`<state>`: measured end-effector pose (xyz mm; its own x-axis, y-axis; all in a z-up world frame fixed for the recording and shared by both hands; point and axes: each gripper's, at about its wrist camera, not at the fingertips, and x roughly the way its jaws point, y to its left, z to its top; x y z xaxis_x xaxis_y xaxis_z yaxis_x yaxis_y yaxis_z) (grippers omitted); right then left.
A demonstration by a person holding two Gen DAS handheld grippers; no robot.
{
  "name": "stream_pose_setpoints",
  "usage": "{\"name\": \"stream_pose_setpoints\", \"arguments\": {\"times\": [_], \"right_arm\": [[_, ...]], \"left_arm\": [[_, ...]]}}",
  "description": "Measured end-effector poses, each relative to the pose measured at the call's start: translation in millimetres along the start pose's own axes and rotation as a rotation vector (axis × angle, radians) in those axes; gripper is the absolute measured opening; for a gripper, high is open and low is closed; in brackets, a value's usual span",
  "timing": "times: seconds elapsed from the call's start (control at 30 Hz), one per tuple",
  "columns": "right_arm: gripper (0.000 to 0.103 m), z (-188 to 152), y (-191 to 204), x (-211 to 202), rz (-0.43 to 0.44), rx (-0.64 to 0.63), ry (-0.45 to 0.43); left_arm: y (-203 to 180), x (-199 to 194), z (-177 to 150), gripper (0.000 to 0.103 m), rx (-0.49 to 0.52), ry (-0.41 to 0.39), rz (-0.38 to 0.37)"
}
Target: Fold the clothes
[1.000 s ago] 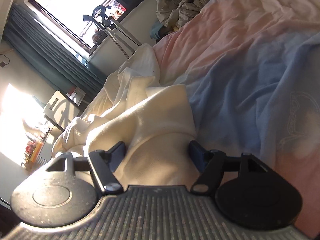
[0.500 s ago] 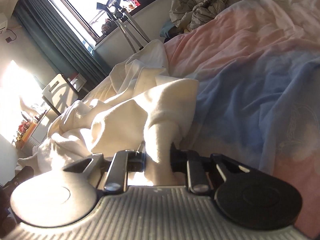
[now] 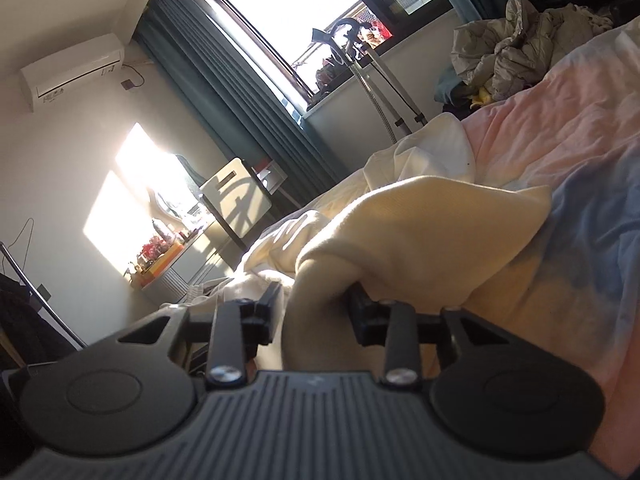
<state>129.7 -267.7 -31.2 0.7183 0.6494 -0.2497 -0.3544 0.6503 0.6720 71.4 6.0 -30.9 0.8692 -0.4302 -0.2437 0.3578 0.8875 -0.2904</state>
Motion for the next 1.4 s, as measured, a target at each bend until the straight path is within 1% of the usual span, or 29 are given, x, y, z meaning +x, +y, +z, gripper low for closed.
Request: {"name": "stream_pose_setpoints", "arguments": {"times": [0.07, 0.13, 0.17, 0.2, 0.23, 0.3, 0.43, 0.5, 0.6, 0.67, 0.7, 0.77, 0.83, 0.97, 1.07, 1.13, 1.17, 1.2, 1.27, 1.3, 1.37, 1.4], "right_arm": [[0.038, 4.4, -8.2, 1.4, 0.014, 0.064, -0.012], [0.038, 7.8, -14.2, 3.1, 0.038, 0.113, -0.006], [0.039, 9.2, -16.3, 4.2, 0.056, 0.133, 0.005], [0.044, 10.5, -18.1, 5.8, 0.082, 0.152, 0.024], [0.048, 11.6, -19.7, 7.5, 0.106, 0.170, 0.041], [0.051, 12.3, -20.9, 10.3, 0.140, 0.195, 0.064], [0.054, 11.1, -22.2, 15.9, 0.199, 0.234, 0.101], [0.055, 10.4, -20.2, 19.0, 0.219, 0.232, 0.121], [0.055, 10.6, -13.9, 20.8, 0.228, 0.202, 0.138], [0.055, 12.6, -11.3, 20.5, 0.223, 0.188, 0.132], [0.055, 13.7, -10.7, 20.1, 0.222, 0.185, 0.128], [0.055, 14.9, -9.1, 19.6, 0.216, 0.173, 0.118], [0.055, 16.1, -7.6, 18.8, 0.209, 0.162, 0.108], [0.056, 18.5, -10.6, 10.2, 0.182, 0.155, 0.069], [0.058, 23.6, -20.5, -3.6, 0.151, 0.187, 0.006], [0.066, 25.3, -32.1, -9.3, 0.067, 0.209, -0.043], [0.067, 24.9, -38.3, -8.5, 0.009, 0.208, -0.055], [0.067, 23.6, -45.7, -4.3, -0.040, 0.210, -0.057], [0.067, 19.7, -63.6, 11.3, -0.098, 0.245, -0.041], [0.069, 17.4, -72.3, 19.4, -0.124, 0.264, -0.033], [0.077, 10.6, -88.4, 37.1, -0.142, 0.309, -0.020], [0.077, 7.4, -96.1, 45.7, -0.140, 0.332, -0.015]], "left_arm": [[-5.3, 0.5, -2.9, 0.082, 0.017, 0.002, -0.059], [-11.0, 5.9, -7.2, 0.082, 0.036, 0.022, -0.105], [-13.0, 9.1, -9.2, 0.082, 0.041, 0.034, -0.121], [-14.6, 12.0, -11.0, 0.082, 0.045, 0.044, -0.135], [-15.8, 15.3, -12.8, 0.082, 0.048, 0.056, -0.148], [-18.1, 22.6, -16.4, 0.082, 0.053, 0.080, -0.169], [-17.4, 35.5, -21.2, 0.079, 0.036, 0.109, -0.171], [-14.0, 39.0, -21.3, 0.074, 0.006, 0.110, -0.168], [-5.9, 41.2, -20.7, 0.061, -0.050, 0.103, -0.158], [-3.6, 41.1, -18.5, 0.044, -0.065, 0.080, -0.151], [-2.8, 41.1, -17.6, 0.040, -0.073, 0.072, -0.147], [-0.6, 40.3, -15.9, 0.026, -0.096, 0.057, -0.130], [4.7, 37.3, -13.9, 0.021, -0.131, 0.042, -0.096], [23.9, 32.8, -7.9, 0.020, -0.239, 0.017, -0.037], [33.9, 28.2, -3.5, 0.020, -0.287, 0.002, -0.010], [38.7, 25.9, -1.7, 0.020, -0.314, 0.000, -0.001], [40.8, 24.3, -0.4, 0.020, -0.325, -0.002, 0.007], [43.0, 23.1, 0.8, 0.020, -0.335, -0.003, 0.014], [48.5, 21.0, 2.1, 0.020, -0.367, -0.006, 0.022], [51.7, 20.2, 2.6, 0.020, -0.385, -0.008, 0.024], [57.9, 20.2, 4.6, 0.020, -0.411, -0.015, 0.039], [60.9, 20.2, 5.5, 0.020, -0.423, -0.018, 0.047]]}}
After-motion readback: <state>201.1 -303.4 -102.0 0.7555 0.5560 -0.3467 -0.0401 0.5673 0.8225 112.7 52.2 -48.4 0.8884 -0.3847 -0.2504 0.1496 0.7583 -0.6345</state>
